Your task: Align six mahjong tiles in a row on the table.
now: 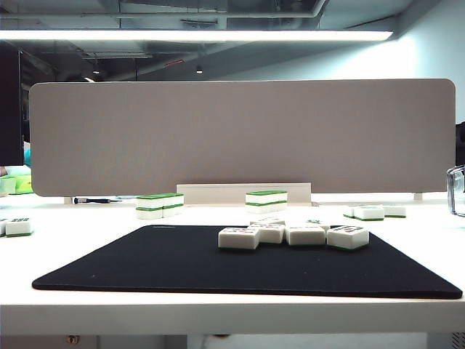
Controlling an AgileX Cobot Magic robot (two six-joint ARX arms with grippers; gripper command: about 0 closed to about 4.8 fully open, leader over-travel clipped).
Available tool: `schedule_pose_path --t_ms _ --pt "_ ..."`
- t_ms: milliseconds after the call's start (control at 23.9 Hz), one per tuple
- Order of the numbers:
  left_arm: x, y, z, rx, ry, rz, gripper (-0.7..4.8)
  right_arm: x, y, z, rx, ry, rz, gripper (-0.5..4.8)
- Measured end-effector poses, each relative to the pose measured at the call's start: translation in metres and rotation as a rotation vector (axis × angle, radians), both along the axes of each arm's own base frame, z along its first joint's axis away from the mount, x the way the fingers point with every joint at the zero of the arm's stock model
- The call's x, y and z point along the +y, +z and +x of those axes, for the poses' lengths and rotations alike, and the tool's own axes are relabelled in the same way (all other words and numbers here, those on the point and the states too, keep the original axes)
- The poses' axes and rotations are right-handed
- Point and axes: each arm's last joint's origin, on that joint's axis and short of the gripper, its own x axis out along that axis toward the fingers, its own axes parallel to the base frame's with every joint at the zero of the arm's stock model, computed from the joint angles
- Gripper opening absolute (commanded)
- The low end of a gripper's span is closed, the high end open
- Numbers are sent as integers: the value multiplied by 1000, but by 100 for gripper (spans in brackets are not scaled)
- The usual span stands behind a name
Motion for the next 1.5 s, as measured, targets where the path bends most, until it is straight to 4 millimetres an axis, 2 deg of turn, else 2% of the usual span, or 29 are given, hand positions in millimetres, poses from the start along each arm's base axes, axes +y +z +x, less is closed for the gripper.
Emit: schedule_pose_path --t_ms 334,669,877,1337,1504 --pt "-2 38 -9 -124 -53 -3 21 0 0 0 0 0 0 -1" --pt "-4 67 -18 -208 -114 1 21 0 0 0 0 0 0 -1" --pt "-5 84 -17 -209 -152 4 21 0 0 0 1 0 0 -1" --pt "-6 120 15 -76 -240 -16 21 0 0 0 1 0 0 -1" --pt "-7 138 32 -45 -298 -28 21 0 0 0 1 0 0 -1"
